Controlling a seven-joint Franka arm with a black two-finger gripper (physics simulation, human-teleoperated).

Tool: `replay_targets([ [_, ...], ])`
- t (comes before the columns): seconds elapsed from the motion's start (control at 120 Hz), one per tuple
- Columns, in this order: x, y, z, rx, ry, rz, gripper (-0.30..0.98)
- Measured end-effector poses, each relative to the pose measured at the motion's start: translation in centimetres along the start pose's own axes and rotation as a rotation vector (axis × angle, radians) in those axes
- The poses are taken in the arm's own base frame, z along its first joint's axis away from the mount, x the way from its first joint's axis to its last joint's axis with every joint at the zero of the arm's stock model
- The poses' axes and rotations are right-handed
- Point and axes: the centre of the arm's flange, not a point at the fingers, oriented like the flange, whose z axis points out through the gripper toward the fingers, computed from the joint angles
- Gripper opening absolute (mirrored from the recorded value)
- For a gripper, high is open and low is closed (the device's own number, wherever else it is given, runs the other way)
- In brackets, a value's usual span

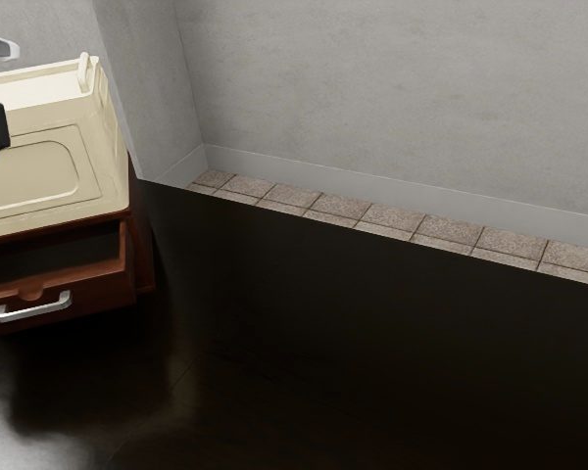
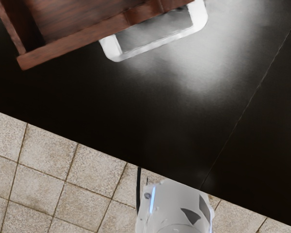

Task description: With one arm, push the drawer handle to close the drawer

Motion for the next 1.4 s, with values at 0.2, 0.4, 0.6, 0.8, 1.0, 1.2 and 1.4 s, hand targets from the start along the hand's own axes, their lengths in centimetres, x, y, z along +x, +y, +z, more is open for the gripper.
replay_targets([
  [0.2,-1.5,2.2,-6.8,0.023,0.311,-0.008,0.69],
  [0.4,-7.7,8.1,-13.7,0.031,0.546,0.075,0.64],
  [0.6,-5.0,10.9,-11.5,0.019,0.479,0.050,0.16],
  [0.8,-3.0,10.9,-8.1,0.021,0.394,0.010,-0.02],
  [1.0,-4.3,4.8,-1.0,-0.039,0.297,-0.052,-0.07],
  [1.2,-4.3,4.5,5.1,-0.056,0.277,-0.053,-0.09],
  [1.4,-4.6,3.1,11.7,-0.093,0.243,-0.094,-0.10],
])
